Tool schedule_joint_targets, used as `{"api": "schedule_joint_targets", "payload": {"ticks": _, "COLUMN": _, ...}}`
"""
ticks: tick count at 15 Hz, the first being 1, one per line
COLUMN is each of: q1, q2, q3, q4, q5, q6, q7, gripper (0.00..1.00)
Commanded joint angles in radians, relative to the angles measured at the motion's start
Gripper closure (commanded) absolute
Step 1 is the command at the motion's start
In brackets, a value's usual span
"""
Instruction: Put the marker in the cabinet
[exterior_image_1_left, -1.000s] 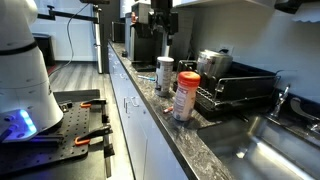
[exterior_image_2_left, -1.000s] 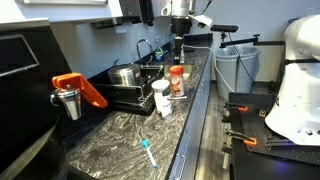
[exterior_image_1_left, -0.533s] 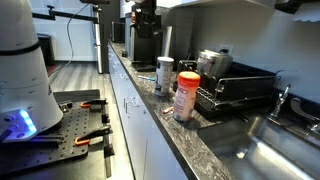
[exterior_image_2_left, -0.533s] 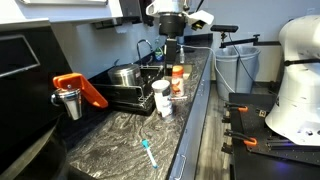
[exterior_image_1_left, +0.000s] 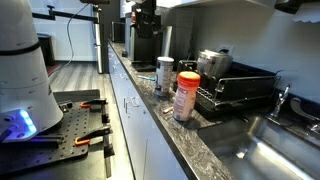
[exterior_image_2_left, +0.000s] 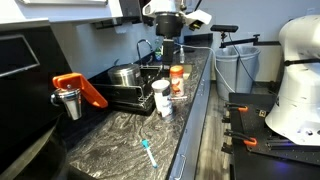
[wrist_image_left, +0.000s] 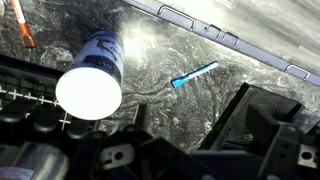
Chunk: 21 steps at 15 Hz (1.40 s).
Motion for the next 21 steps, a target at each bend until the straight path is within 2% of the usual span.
{"api": "schedule_joint_targets", "payload": {"ticks": 1, "q1": 0.005, "q2": 0.052, "q3": 0.022, "q4": 0.025, "q5": 0.088, "q6": 0.004, "q7": 0.086, "gripper": 0.0}}
{"api": "schedule_joint_targets", "payload": {"ticks": 7, "q1": 0.004, "q2": 0.169, "q3": 0.167, "q4": 0.081, "q5": 0.101, "q6": 0.064, "q7": 0.417, "gripper": 0.0}}
{"api": "schedule_joint_targets", "payload": {"ticks": 10, "q1": 0.001, "q2": 0.244, "q3": 0.238, "q4": 0.13, "q5": 0.07, "q6": 0.052, "q7": 0.607, "gripper": 0.0}}
{"api": "schedule_joint_targets", "payload": {"ticks": 12, "q1": 0.011, "q2": 0.301, "q3": 0.256, "q4": 0.162, "q5": 0.085, "q6": 0.057, "q7": 0.637, "gripper": 0.0}}
{"api": "schedule_joint_targets", "payload": {"ticks": 13, "q1": 0.008, "q2": 0.235, "q3": 0.245, "q4": 0.111, "q5": 0.077, "q6": 0.051, "q7": 0.594, "gripper": 0.0}}
{"api": "schedule_joint_targets", "payload": {"ticks": 18, "q1": 0.01, "q2": 0.3, "q3": 0.253, "q4": 0.15, "q5": 0.077, "q6": 0.053, "q7": 0.616, "gripper": 0.0}}
{"api": "schedule_joint_targets", "payload": {"ticks": 21, "q1": 0.004, "q2": 0.349, "q3": 0.249, "q4": 0.171, "q5": 0.102, "q6": 0.061, "q7": 0.675, "gripper": 0.0}}
